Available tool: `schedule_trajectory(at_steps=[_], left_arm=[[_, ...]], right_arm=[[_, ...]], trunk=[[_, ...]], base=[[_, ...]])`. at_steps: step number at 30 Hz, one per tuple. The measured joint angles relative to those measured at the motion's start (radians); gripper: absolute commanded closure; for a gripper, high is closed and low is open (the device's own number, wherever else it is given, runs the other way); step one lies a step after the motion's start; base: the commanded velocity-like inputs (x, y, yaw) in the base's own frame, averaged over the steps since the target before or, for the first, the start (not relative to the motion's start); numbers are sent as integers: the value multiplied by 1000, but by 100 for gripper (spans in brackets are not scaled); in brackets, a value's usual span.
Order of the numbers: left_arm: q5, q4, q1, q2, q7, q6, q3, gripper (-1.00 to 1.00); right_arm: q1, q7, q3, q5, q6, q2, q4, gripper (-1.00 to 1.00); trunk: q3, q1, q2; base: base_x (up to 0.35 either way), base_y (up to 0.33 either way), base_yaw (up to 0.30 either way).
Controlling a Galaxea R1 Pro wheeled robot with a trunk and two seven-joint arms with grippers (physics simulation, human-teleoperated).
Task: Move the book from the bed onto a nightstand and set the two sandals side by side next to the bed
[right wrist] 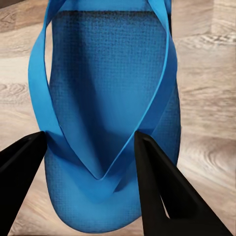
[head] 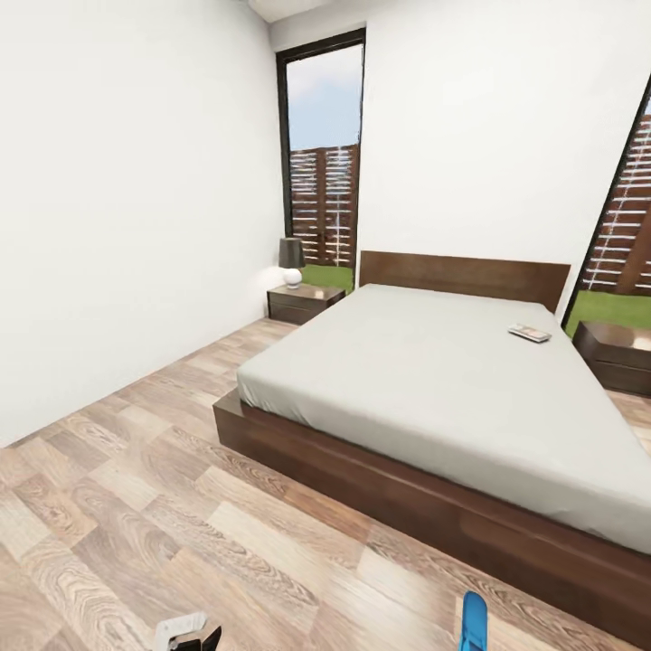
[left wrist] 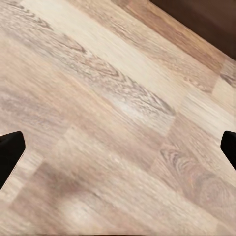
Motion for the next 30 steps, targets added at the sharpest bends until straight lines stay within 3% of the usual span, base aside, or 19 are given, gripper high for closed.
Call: schedule_trajectory(at_steps=[10,30], left_arm=[[0,0,0,0,0,1,0,-100],[-1,0,0,1,1,-12,0,-100]], right_arm=[[0,-1,0,0,-1,0,0,100],[0,-5,3,29,-11,2,1,100]], trunk=[[28,-34,63],[28,-35,63]], base=[[0,0,288],[0,0,287]])
